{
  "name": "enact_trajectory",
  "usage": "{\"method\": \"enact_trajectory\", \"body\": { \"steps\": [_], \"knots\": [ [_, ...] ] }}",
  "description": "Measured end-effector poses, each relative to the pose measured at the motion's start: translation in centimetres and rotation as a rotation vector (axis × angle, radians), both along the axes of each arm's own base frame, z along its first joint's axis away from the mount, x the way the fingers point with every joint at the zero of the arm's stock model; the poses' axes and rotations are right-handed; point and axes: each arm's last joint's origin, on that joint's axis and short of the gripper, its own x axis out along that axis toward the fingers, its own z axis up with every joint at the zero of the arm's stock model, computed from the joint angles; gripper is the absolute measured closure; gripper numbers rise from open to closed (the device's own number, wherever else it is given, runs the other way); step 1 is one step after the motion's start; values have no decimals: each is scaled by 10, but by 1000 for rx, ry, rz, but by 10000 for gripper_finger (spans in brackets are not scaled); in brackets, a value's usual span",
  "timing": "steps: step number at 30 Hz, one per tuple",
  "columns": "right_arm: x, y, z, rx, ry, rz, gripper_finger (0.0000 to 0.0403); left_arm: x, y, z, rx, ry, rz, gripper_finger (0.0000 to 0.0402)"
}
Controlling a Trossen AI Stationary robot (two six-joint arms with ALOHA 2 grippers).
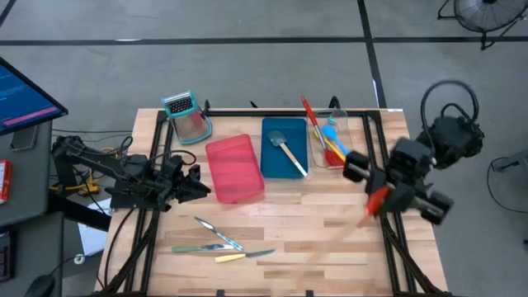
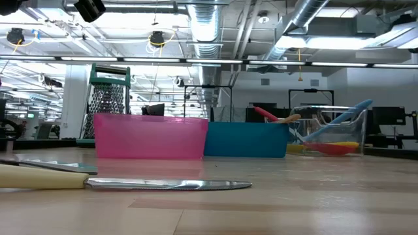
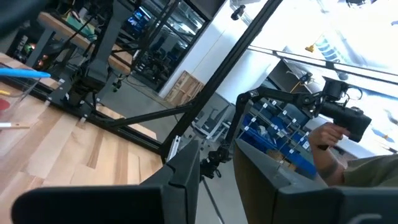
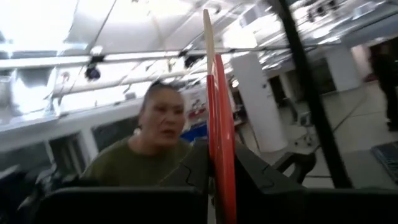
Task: Pick & Place Kitchen Items
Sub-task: Put the red spatula into the blue bin
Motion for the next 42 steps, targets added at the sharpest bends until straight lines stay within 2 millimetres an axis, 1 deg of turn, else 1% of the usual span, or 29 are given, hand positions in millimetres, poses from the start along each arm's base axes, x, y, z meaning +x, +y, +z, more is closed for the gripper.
{"method": "enact_trajectory", "body": {
  "steps": [3,7,12,15,18,20,24,27,30,33,36,38,42],
  "knots": [
    [-2,9,-3,-67,-25,12,373,0,0,0,5,-1,1,321],
    [-5,13,-5,-120,-55,-23,376,0,0,0,4,-1,1,321],
    [-6,15,-6,-135,-46,-66,371,0,1,0,-3,-4,25,321],
    [-7,11,-8,-124,12,-125,373,0,2,4,-20,-33,57,321],
    [-3,8,-16,-92,143,-172,377,0,3,5,-31,-49,79,317],
    [0,7,-26,-59,299,-198,376,0,4,5,-61,-43,90,309],
    [2,4,-44,55,610,-237,373,1,8,6,-172,-23,96,283],
    [4,1,-57,110,788,-263,374,1,10,6,-235,-14,100,262],
    [2,0,-66,148,926,-283,374,1,10,6,-243,-13,106,248],
    [-1,-1,-72,180,1035,-276,373,3,11,5,-249,-8,150,241],
    [-1,-3,-75,198,1084,-274,374,7,13,2,-277,12,168,236],
    [4,-5,-76,205,1088,-284,375,12,14,-1,-291,38,156,233],
    [20,-9,-83,209,1142,-272,372,24,11,-6,-297,100,105,229]
  ]
}}
